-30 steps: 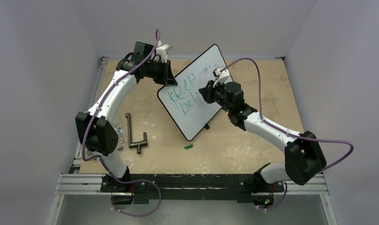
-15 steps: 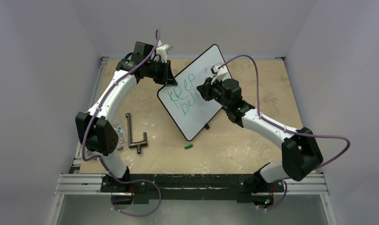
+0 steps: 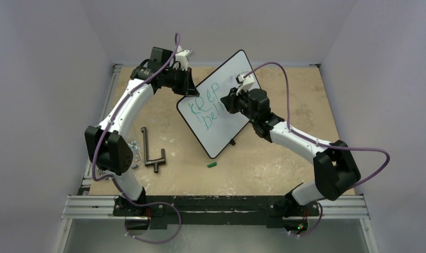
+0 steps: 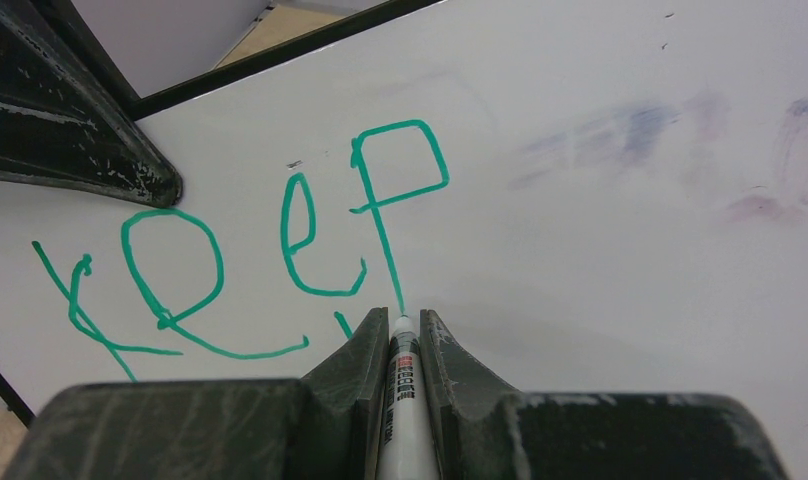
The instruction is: Write a sentence on the whiteboard
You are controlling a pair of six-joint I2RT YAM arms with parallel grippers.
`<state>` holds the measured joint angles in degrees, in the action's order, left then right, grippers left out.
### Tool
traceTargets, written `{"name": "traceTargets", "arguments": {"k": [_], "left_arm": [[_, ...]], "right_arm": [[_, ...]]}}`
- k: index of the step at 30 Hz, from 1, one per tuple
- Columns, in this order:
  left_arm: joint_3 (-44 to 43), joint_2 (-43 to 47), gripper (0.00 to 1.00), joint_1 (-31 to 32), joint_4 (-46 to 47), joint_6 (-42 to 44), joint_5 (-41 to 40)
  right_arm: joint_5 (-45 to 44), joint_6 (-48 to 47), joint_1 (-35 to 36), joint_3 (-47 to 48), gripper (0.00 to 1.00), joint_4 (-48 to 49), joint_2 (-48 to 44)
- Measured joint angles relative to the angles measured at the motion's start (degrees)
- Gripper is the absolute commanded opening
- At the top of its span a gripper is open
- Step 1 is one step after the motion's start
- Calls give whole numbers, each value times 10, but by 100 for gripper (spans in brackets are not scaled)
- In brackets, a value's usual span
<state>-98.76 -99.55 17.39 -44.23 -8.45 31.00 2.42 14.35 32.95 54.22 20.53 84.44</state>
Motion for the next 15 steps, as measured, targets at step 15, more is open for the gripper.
{"name": "traceTargets", "arguments": {"k": [15], "left_arm": [[0,0,0,0,0,0,-1]], "right_arm": [[-10,0,0,0,0,0,0]]}}
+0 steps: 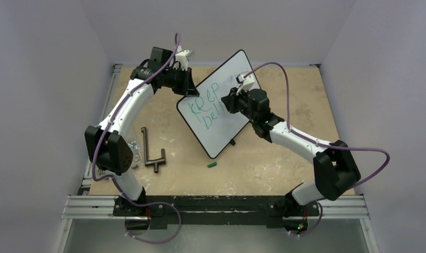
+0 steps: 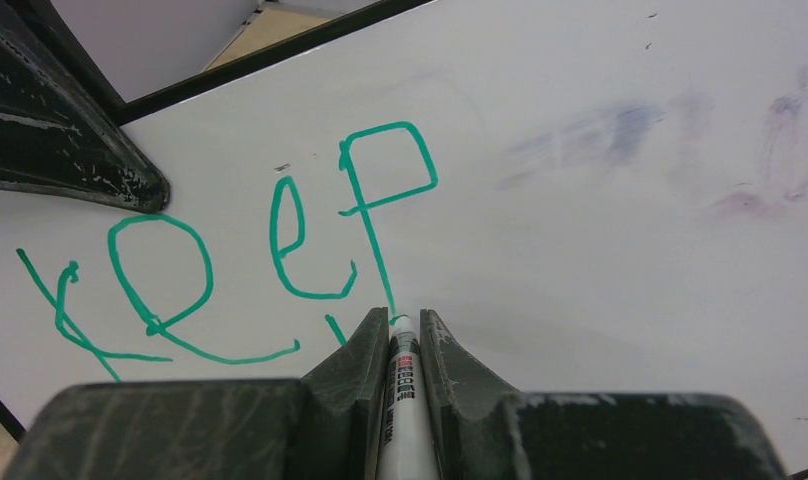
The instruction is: Write a sentence on the whiteboard
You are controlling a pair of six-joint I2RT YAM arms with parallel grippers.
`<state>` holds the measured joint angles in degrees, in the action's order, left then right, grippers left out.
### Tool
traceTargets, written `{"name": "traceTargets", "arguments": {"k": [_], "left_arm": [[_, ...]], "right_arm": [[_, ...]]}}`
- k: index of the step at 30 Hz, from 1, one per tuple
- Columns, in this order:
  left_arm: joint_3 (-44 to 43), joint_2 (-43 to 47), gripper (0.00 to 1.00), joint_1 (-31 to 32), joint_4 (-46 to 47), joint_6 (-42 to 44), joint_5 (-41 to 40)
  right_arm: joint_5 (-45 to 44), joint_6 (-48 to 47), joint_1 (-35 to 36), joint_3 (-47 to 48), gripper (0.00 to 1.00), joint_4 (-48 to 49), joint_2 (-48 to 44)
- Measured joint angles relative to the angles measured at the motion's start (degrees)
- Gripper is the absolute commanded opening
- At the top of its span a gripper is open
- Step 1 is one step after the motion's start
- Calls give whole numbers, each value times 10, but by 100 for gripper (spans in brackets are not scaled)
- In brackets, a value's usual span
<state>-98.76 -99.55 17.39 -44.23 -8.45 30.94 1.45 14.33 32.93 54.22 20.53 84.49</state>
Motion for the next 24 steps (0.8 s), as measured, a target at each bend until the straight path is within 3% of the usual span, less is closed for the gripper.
{"name": "traceTargets", "arguments": {"k": [24], "left_arm": [[0,1,0,0,-1,0,0]], "right_arm": [[-6,-4,-1,1,0,-21,-22]]}}
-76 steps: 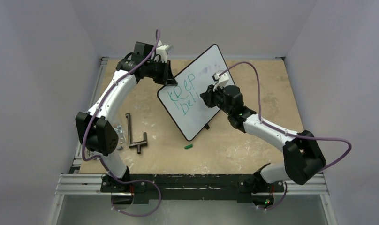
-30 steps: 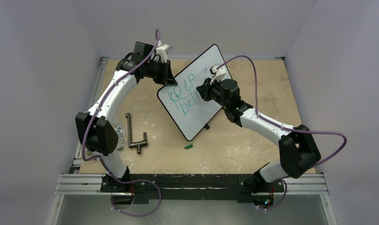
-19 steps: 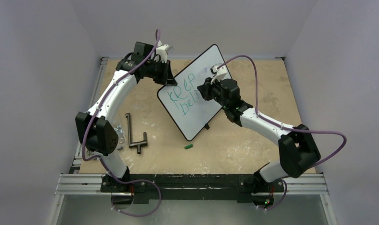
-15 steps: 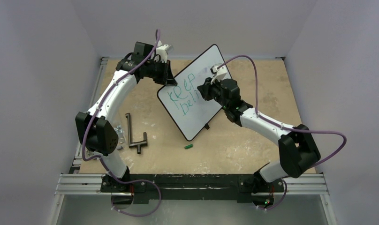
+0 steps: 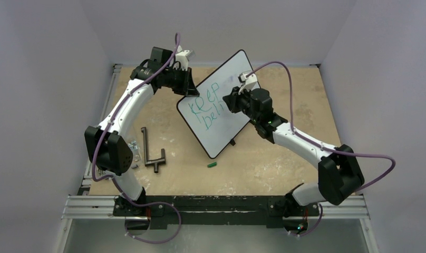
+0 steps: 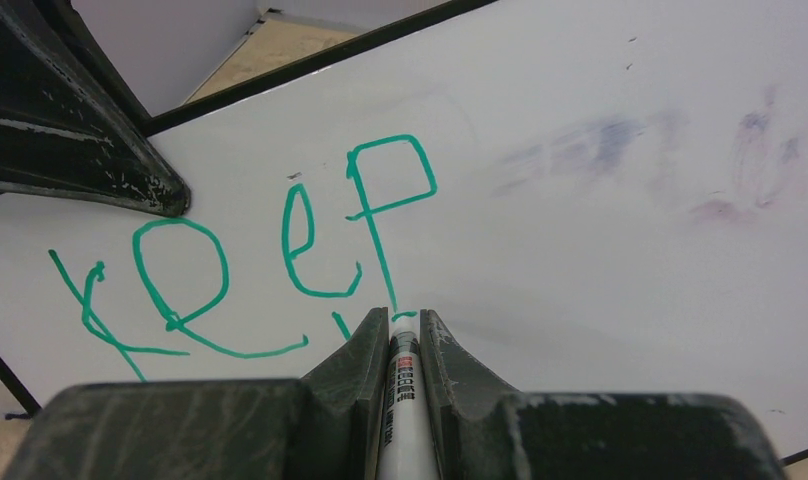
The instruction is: Write a sentence on the whiteboard
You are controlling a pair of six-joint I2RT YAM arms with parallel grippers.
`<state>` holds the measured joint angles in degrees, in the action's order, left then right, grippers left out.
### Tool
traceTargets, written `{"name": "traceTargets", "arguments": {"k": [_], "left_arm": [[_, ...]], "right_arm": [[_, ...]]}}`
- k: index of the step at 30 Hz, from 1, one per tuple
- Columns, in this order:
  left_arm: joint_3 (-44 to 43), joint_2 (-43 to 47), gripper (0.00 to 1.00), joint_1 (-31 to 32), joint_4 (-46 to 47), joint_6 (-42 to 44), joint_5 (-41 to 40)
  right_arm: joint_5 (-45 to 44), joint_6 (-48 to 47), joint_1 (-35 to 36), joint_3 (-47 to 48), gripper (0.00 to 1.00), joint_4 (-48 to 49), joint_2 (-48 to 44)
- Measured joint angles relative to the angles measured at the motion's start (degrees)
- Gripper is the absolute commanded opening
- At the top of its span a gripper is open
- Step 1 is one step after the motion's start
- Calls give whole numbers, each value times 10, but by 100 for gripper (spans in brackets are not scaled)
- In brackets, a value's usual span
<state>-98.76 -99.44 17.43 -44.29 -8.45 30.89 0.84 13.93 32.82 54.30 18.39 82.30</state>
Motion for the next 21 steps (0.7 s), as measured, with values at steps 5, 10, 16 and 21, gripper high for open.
{"name": "traceTargets", "arguments": {"k": [5,10,16,21], "left_arm": [[0,0,0,0,-1,0,0],[0,1,0,0,-1,0,0],[0,1,0,0,-2,0,0],[0,1,0,0,-2,0,0]], "right_arm": [[-12,-1,-2,0,0,0,-12],[-19,-1,-6,-4,0,-2,-10],[-18,0,-11,-4,0,0,-2],[-16,0,-13,-4,0,0,18]]}}
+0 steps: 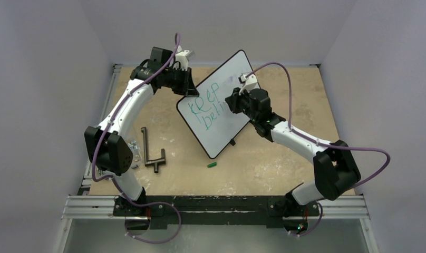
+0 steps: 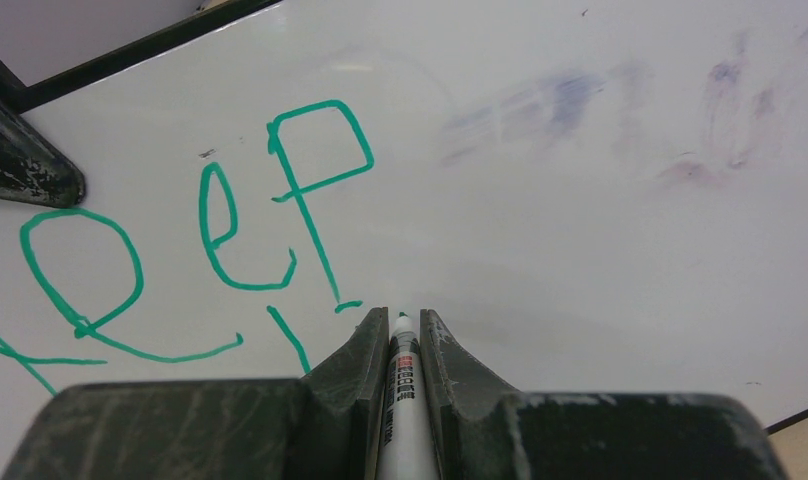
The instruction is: Write a sentence on the whiteboard
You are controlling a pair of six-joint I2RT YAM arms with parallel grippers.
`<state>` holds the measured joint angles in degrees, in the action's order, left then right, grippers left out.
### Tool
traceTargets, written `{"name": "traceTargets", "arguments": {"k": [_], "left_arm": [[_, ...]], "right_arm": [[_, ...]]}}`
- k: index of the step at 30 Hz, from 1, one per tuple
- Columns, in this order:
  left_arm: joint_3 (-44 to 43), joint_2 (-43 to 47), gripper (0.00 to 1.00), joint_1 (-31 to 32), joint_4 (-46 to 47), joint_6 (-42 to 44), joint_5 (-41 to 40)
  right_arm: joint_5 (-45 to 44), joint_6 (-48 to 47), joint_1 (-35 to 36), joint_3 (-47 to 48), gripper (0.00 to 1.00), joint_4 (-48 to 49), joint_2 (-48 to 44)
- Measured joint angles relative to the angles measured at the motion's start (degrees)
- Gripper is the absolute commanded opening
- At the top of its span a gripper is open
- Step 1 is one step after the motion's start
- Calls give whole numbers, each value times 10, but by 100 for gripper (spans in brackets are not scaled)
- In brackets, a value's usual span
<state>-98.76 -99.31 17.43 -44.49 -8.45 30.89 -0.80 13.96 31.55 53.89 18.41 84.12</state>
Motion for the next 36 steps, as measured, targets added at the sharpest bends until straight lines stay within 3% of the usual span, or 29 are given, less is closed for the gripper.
{"name": "traceTargets", "arguments": {"k": [36], "left_arm": [[0,1,0,-1,-3,0,-7]], "right_arm": [[0,6,-6,-41,0,41,2]]}}
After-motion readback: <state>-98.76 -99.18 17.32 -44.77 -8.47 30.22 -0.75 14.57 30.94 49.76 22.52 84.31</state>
